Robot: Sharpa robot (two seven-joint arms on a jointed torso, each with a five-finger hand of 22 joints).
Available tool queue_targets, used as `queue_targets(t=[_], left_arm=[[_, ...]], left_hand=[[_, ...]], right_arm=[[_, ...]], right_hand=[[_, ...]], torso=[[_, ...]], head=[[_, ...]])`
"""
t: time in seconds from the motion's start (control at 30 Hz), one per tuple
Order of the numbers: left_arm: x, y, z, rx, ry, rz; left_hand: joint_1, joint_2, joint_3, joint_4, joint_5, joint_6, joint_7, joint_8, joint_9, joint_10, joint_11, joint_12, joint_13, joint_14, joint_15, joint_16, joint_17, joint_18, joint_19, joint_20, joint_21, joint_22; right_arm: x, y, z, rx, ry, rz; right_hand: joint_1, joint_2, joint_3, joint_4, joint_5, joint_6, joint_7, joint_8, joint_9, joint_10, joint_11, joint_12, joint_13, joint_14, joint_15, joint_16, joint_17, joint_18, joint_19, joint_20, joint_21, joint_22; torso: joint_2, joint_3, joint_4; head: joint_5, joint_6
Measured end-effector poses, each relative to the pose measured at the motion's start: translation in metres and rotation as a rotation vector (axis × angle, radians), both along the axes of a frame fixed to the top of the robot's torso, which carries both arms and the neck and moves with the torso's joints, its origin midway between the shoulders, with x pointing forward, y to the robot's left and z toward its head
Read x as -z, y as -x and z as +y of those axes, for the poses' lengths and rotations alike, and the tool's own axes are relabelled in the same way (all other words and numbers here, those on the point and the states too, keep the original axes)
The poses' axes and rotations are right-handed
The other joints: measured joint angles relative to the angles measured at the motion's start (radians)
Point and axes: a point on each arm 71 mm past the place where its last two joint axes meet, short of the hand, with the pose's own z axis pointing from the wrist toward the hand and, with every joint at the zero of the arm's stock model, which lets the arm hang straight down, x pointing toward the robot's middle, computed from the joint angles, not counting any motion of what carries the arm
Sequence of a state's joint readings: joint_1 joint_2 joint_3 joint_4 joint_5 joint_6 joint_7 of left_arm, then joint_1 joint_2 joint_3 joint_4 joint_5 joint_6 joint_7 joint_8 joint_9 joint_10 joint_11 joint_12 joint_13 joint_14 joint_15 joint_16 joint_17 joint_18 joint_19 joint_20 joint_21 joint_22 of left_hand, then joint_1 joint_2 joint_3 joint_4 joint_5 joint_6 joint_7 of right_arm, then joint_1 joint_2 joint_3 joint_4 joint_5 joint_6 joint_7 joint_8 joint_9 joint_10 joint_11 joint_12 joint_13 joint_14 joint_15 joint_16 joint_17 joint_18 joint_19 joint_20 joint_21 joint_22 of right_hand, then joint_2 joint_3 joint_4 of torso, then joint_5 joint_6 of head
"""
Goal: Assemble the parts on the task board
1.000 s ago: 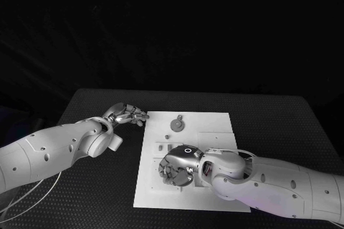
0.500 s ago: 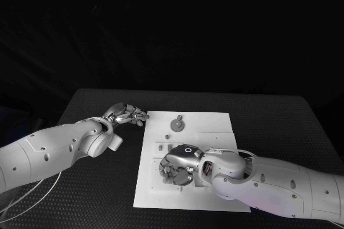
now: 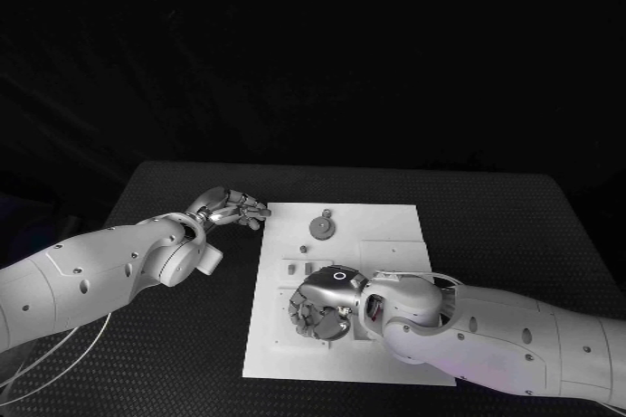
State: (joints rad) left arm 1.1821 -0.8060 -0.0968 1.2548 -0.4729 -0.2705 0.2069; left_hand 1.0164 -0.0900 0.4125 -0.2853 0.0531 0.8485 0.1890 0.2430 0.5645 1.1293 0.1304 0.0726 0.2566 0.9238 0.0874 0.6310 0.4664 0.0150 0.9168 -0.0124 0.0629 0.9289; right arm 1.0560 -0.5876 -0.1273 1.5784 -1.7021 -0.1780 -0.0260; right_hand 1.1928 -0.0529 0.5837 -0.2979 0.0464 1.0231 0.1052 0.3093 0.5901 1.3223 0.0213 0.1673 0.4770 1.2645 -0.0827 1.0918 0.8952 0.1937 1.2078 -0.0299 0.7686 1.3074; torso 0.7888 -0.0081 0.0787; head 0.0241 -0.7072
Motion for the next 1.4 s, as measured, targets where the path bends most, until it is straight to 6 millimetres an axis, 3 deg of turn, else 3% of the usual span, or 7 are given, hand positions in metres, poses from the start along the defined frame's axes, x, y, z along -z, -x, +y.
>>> queue_targets(t=[0.37, 0.43, 0.57, 0.67, 0.8, 1.03, 1.4], left_arm=[[0.0, 0.0, 0.0, 0.0, 0.0, 0.0], [0.0, 0.0, 0.0, 0.0, 0.0, 0.0], [0.0, 0.0, 0.0, 0.0, 0.0, 0.0], [0.0, 0.0, 0.0, 0.0, 0.0, 0.0], [0.0, 0.0, 0.0, -0.001, 0.0, 0.0], [0.0, 0.0, 0.002, -0.003, -0.001, 0.0], [0.0, -0.001, 0.003, -0.008, -0.004, 0.0]], left_hand=[[0.0, 0.0, 0.0, 0.0, 0.0, 0.0, 0.0, 0.004, 0.0, 0.0, 0.0, 0.0, 0.0, 0.0, 0.0, 0.0, 0.001, 0.0, 0.0, 0.0, 0.0, -0.001], [0.0, 0.0, 0.0, 0.0, 0.0, 0.0, 0.0, 0.004, -0.001, 0.0, 0.0, 0.0, 0.0, 0.0, 0.0, 0.0, 0.002, 0.0, 0.0, 0.0, 0.0, -0.001], [0.0, 0.0, 0.0, 0.0, 0.0, 0.0, 0.0, 0.004, -0.001, 0.0, 0.0, 0.0, 0.0, 0.0, 0.0, -0.004, 0.002, 0.0, 0.0, 0.0, 0.0, -0.001], [0.0, 0.0, 0.0, 0.0, 0.0, 0.0, 0.0, 0.004, -0.001, 0.0, 0.0, 0.0, 0.0, 0.0, 0.0, -0.004, 0.002, 0.0, 0.0, 0.0, 0.0, -0.001], [0.0, 0.0, 0.0, 0.0, 0.0, 0.0, 0.0, 0.004, -0.001, 0.0, 0.0, 0.0, 0.0, 0.0, 0.0, -0.004, 0.003, 0.0, 0.0, 0.0, 0.0, -0.001], [0.0, 0.0, 0.0, 0.0, 0.0, 0.0, 0.0, 0.004, -0.001, 0.0, 0.0, 0.0, -0.001, 0.0, 0.0, -0.004, 0.003, 0.0, 0.0, 0.0, 0.0, -0.001], [0.0, 0.0, 0.0, 0.0, 0.0, 0.0, 0.0, 0.004, -0.001, 0.0, 0.0, 0.0, -0.001, 0.0, 0.0, -0.004, 0.004, 0.0, 0.0, 0.0, 0.0, -0.002]], right_arm=[[0.001, 0.0, 0.002, -0.009, 0.014, -0.003], [0.002, -0.001, 0.001, -0.005, 0.012, -0.002], [0.007, -0.001, -0.004, 0.008, 0.017, 0.008], [0.006, -0.002, -0.006, 0.016, 0.006, 0.007], [0.005, -0.002, -0.012, 0.029, -0.006, 0.003], [-0.003, 0.0, -0.024, 0.046, -0.042, -0.014], [-0.054, -0.019, -0.044, 0.119, -0.201, -0.088]], right_hand=[[-0.002, -0.002, -0.001, 0.001, 0.0, -0.006, 0.006, 0.0, 0.028, -0.016, 0.007, -0.014, 0.004, -0.004, 0.0, 0.0, 0.001, 0.001, -0.001, 0.001, 0.0, 0.0], [-0.025, -0.025, -0.009, 0.009, 0.0, -0.023, 0.021, -0.008, 0.031, -0.041, 0.015, -0.033, 0.0, -0.013, 0.005, 0.0, 0.002, 0.001, -0.007, 0.007, 0.0, 0.0], [-0.073, -0.072, -0.023, 0.023, 0.0, -0.107, 0.051, -0.068, 0.002, -0.092, 0.038, -0.064, -0.01, -0.018, 0.031, 0.001, 0.005, 0.001, -0.011, 0.011, -0.002, 0.0], [-0.093, -0.104, -0.04, 0.021, 0.0, -0.151, 0.063, -0.092, -0.011, -0.131, 0.056, -0.091, -0.024, -0.028, 0.045, -0.002, 0.007, 0.0, -0.013, 0.013, -0.004, 0.0], [-0.099, -0.123, -0.047, 0.02, 0.0, -0.179, 0.07, -0.101, -0.018, -0.154, 0.071, -0.099, -0.03, -0.03, 0.054, -0.002, 0.008, -0.001, -0.016, 0.016, -0.005, 0.0], [-0.099, -0.13, -0.048, 0.021, 0.0, -0.185, 0.072, -0.101, -0.019, -0.166, 0.073, -0.099, -0.034, -0.034, 0.058, -0.002, 0.009, -0.001, -0.018, 0.018, -0.01, 0.0], [-0.1, -0.129, -0.049, 0.048, 0.0, -0.18, 0.076, -0.091, -0.019, -0.122, 0.058, -0.075, -0.024, -0.017, 0.048, 0.007, 0.013, -0.001, -0.001, 0.009, -0.005, 0.0]], torso=[[0.0, 0.0, -0.0003], [0.0, 0.0, -0.0004], [0.0, 0.0001, -0.0005], [0.0, 0.0003, -0.0004], [0.0, 0.0002, -0.0002], [0.0, 0.0003, -0.0007], [-0.001, 0.0009, -0.0013]], head=[[0.0, -0.001], [0.0, -0.001], [-0.001, -0.001], [-0.001, 0.0], [-0.002, 0.002], [-0.004, 0.006], [-0.016, 0.017]])
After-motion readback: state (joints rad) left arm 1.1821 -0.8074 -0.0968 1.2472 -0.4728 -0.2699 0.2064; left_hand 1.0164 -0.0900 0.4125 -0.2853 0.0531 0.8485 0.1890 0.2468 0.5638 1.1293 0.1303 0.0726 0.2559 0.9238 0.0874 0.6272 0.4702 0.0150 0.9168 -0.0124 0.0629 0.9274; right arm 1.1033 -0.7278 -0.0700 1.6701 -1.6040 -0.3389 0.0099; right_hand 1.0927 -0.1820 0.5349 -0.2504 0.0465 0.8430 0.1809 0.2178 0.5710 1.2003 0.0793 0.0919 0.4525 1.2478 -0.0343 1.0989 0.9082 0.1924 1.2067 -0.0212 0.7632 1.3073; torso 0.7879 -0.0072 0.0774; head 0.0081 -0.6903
